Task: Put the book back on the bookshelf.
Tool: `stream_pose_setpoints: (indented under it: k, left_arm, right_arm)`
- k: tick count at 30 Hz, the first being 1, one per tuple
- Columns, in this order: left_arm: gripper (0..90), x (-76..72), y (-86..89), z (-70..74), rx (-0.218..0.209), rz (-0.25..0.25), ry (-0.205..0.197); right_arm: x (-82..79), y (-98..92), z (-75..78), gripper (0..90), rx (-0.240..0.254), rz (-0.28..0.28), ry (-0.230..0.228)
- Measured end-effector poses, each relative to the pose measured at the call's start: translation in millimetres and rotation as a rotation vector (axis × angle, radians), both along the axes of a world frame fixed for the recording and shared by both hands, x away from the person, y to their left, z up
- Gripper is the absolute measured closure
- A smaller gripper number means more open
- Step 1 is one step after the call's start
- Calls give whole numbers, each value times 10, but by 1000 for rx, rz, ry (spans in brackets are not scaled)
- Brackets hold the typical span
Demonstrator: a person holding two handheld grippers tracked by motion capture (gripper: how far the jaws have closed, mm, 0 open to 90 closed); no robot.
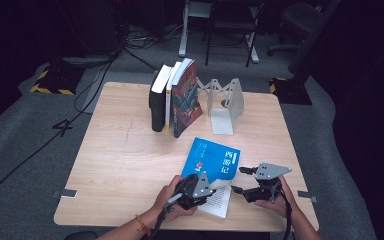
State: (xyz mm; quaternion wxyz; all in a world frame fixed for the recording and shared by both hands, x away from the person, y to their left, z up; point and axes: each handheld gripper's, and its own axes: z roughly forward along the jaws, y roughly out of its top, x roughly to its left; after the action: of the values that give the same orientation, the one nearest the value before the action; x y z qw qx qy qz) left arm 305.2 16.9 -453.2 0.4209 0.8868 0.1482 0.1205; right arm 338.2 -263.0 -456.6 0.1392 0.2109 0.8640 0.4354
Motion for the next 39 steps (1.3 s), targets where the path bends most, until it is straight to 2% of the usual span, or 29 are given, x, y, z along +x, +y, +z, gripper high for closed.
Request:
stream_pose_setpoints:
  k: [2,4,8,11,19,20,21,24,26,29,32,35,36,37,38,39]
  left_arm:
    - [780,21,94,18,-16,-10,10]
    - [781,26,171,40,-11,-24,2]
    - [781,16,279,57,-20,-23,2]
    - [778,-2,396,71,-25,-15,1]
    - [770,-49,628,103,-42,11,2]
    - [769,-67,728,115,-49,26,0]
    - [768,-67,728,115,-49,26,0]
    - [763,-85,854,116,-47,39,1]
    - [753,-85,924,99,-38,44,12]
    - [712,-120,1003,83,-37,89,17]
    - [610,-133,1087,48,-49,145,38]
    - [583,-163,1139,13,-37,188,13]
    - [583,-163,1139,13,-37,188,13]
    - [590,-157,1138,4,-25,202,4]
    - [598,-131,1118,-31,8,228,-21]
    - [606,-103,1110,-56,16,238,-29]
  right_arm:
    - [20,29,-8,271,-9,6,-8]
    - [37,85,-13,276,-30,3,-37]
    - [52,167,-4,275,-41,23,-55]
    - [83,262,-11,277,-52,52,-64]
    - [215,345,-59,301,-68,66,-84]
    - [274,329,-73,309,-38,77,-70]
    - [306,316,-75,317,-24,75,-68]
    - [336,321,-67,369,-12,107,-77]
    - [324,372,-56,433,-39,133,-101]
    - [281,454,-36,555,-69,186,-134]
    - [233,533,-8,641,-73,213,-145]
    - [204,577,24,665,-80,223,-144]
    - [204,577,24,665,-80,223,-144]
    - [172,594,45,678,-89,223,-147]
    - [159,601,54,682,-92,221,-151]
    - [142,604,63,688,-95,218,-154]
